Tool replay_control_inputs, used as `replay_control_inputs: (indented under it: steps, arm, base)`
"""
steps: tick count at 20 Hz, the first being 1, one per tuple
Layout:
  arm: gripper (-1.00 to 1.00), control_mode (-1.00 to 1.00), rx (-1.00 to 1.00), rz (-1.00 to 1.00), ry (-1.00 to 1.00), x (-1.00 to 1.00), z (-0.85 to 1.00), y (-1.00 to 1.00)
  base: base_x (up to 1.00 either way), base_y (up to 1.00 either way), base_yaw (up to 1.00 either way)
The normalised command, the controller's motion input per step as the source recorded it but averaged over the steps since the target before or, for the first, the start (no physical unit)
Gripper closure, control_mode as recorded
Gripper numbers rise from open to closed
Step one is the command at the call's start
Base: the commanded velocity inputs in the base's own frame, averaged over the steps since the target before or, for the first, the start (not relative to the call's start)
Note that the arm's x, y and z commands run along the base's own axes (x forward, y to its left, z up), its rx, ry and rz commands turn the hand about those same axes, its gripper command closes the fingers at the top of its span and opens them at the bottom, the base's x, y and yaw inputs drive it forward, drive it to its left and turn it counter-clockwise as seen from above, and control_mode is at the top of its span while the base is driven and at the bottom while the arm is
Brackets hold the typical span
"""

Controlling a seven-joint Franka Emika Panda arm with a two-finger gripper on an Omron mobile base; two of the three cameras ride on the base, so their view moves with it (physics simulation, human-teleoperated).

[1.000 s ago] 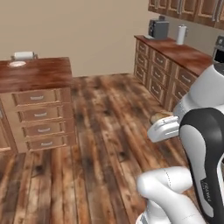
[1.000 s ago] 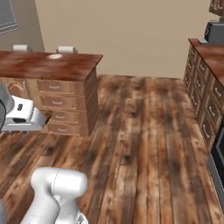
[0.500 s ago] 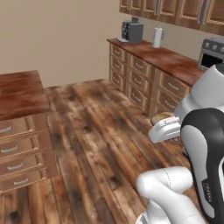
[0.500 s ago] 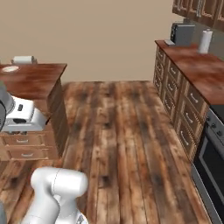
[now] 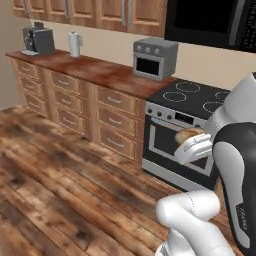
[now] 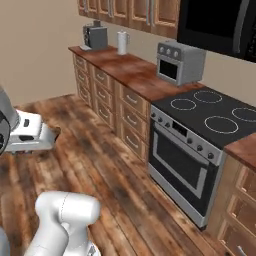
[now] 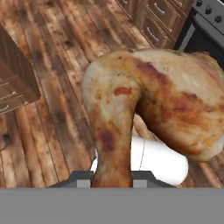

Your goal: Take the chicken drumstick from the fridge and place it on the digital scale on the counter by the fridge. Wait a few seconds for a reading, then move it to the plate on the dining counter.

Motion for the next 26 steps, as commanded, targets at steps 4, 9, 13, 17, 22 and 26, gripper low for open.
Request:
replay_control_inputs:
  steps: [4,9,13,17,22,26]
  arm:
    - [1.0,1.0,0.0,0.0,0.0,0.0,0.0,0.0]
    - [1.0,1.0,0.0,0.0,0.0,0.0,0.0,0.0]
    - [1.0,1.0,0.0,0.0,0.0,0.0,0.0,0.0]
    - [1.0,1.0,0.0,0.0,0.0,0.0,0.0,0.0]
    - [1.0,1.0,0.0,0.0,0.0,0.0,0.0,0.0]
    - [1.0,1.0,0.0,0.0,0.0,0.0,0.0,0.0]
  base:
    - [0.43,0.07,-0.79]
    - [0.46,0.19,-0.74]
    - [0.56,0.01,-0.77]
    - [0.61,0.0,-0.74]
    - [0.79,0.07,-0.69]
    - [0.98,0.33,-0.6]
